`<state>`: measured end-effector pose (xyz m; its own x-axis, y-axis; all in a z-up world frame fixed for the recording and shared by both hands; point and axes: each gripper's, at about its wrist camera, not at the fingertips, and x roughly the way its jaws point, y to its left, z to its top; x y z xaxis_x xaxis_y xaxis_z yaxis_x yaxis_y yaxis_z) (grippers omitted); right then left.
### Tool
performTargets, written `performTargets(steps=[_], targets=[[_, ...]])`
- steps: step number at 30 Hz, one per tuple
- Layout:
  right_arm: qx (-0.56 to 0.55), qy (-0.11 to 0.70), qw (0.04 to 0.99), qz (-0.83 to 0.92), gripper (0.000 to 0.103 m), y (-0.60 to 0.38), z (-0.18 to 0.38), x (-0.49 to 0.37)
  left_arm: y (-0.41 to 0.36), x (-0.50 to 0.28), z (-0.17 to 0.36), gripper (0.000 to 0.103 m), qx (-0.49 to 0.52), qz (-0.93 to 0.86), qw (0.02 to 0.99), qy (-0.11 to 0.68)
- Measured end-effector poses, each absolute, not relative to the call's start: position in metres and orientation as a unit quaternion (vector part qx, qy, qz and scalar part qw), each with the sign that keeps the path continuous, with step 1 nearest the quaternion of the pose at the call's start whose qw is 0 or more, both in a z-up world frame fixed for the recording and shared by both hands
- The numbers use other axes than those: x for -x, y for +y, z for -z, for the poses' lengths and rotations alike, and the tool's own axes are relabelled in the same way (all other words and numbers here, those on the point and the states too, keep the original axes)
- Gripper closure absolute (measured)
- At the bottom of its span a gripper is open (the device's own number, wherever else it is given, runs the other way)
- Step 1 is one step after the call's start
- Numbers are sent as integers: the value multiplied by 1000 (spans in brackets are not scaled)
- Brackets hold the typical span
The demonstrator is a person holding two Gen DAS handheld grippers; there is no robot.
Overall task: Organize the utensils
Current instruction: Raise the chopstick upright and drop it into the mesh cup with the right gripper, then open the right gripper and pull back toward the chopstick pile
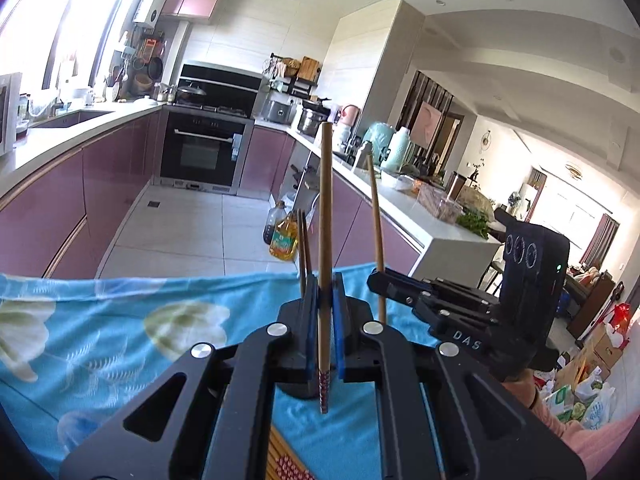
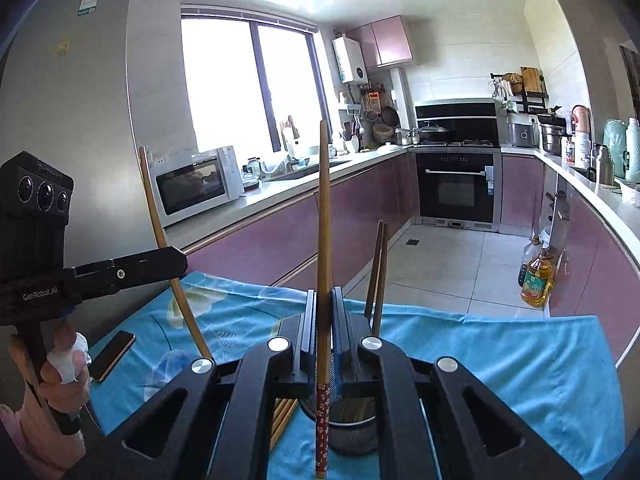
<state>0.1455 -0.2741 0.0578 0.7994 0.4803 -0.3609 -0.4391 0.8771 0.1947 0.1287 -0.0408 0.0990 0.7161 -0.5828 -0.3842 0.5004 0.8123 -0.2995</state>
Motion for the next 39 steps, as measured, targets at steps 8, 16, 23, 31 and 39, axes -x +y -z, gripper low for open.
performTargets(steps=[8,16,23,31,39], targets=[[-61,176,956,-226,97,-277,-63,-169,-58,-158,-113,96,91,283,929,222],[-76,212,952,-210,97,-277,-35,-197,-81,-193,-88,96,64,264,928,256],[-62,275,935,-215,97,-272,-10,-199,-102,-211,-44,96,12,274,907,319],[-48,338,918,-201,90,-268,6,-207,-115,-232,-11,94,-5,272,893,359],[-58,324,923,-200,79,-272,1,-193,-103,-220,-5,91,5,253,901,352]])
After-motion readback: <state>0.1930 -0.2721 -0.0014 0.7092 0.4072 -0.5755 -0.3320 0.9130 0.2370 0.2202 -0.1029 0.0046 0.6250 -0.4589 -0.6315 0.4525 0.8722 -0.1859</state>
